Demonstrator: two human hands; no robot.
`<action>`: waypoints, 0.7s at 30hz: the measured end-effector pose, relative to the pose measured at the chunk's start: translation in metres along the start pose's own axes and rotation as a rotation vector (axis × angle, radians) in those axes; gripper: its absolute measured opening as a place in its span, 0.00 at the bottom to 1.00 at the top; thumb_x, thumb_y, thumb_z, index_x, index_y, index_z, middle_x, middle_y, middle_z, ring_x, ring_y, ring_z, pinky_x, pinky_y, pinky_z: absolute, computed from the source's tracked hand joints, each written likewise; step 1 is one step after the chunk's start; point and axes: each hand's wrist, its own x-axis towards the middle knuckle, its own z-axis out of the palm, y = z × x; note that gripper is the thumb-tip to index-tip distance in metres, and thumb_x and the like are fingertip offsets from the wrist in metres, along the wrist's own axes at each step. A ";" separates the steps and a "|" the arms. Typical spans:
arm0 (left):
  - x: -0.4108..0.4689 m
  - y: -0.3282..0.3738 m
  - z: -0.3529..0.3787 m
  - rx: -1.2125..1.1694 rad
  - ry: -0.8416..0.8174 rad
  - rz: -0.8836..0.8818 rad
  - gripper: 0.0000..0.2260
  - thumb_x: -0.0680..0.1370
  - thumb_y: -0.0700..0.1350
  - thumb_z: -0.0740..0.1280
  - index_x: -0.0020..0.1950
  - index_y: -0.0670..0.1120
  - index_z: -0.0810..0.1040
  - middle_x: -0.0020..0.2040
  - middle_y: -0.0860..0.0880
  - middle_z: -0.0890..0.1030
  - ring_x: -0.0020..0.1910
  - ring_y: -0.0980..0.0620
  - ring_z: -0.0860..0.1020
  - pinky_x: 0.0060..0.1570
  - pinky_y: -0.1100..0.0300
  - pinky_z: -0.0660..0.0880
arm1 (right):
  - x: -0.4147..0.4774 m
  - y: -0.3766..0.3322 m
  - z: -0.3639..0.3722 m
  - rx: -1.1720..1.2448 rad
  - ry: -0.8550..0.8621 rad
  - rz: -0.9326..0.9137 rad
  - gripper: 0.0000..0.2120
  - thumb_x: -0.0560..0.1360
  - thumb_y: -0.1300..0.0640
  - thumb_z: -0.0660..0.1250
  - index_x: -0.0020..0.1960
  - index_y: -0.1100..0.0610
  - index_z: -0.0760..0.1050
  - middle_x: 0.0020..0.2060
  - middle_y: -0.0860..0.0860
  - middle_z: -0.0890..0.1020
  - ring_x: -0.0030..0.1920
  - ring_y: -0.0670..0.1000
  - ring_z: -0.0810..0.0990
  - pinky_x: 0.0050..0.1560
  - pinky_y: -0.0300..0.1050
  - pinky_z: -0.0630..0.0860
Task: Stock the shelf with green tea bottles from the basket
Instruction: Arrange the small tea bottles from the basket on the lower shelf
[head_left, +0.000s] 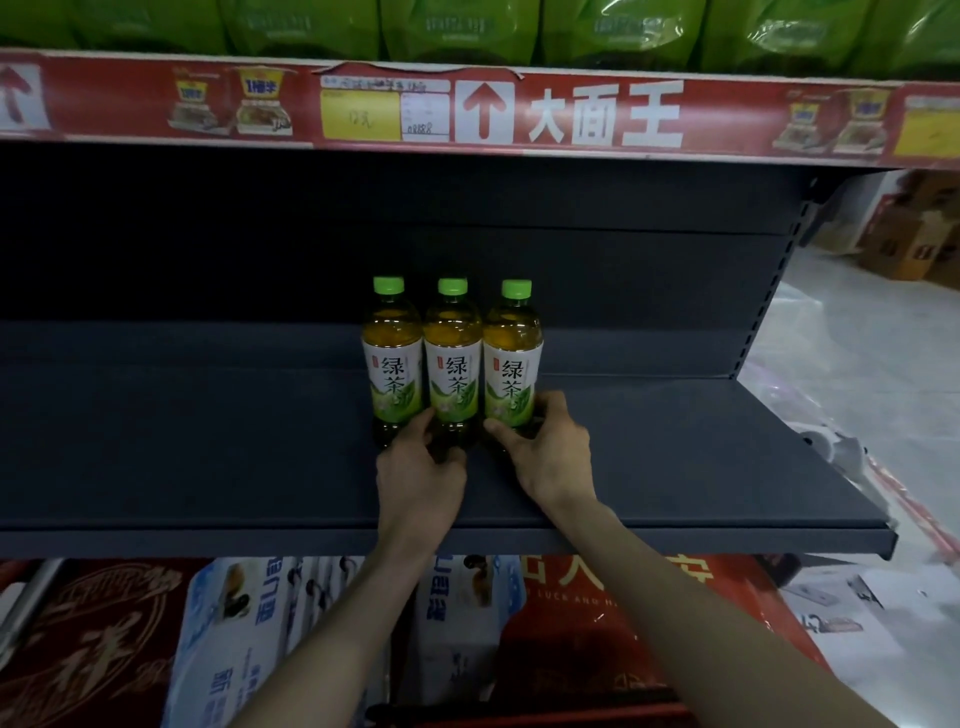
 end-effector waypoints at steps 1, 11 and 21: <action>-0.001 0.001 -0.002 0.005 -0.015 -0.005 0.22 0.79 0.37 0.68 0.71 0.52 0.78 0.61 0.56 0.82 0.57 0.63 0.77 0.59 0.67 0.71 | -0.002 -0.001 -0.001 0.005 -0.016 -0.004 0.25 0.74 0.46 0.77 0.65 0.52 0.71 0.59 0.51 0.83 0.60 0.53 0.82 0.59 0.49 0.80; -0.050 0.035 -0.012 0.035 -0.152 0.025 0.18 0.80 0.39 0.68 0.69 0.47 0.79 0.59 0.55 0.82 0.59 0.57 0.79 0.58 0.69 0.71 | -0.076 0.008 -0.060 -0.042 -0.056 -0.118 0.20 0.79 0.55 0.72 0.69 0.56 0.75 0.62 0.52 0.82 0.63 0.51 0.80 0.60 0.39 0.74; -0.151 0.036 -0.037 0.254 -0.522 -0.017 0.09 0.80 0.45 0.71 0.60 0.52 0.84 0.51 0.60 0.83 0.52 0.64 0.80 0.53 0.71 0.75 | -0.185 0.050 -0.106 -0.209 -0.348 -0.153 0.11 0.75 0.61 0.70 0.56 0.52 0.79 0.48 0.47 0.84 0.51 0.50 0.82 0.51 0.40 0.74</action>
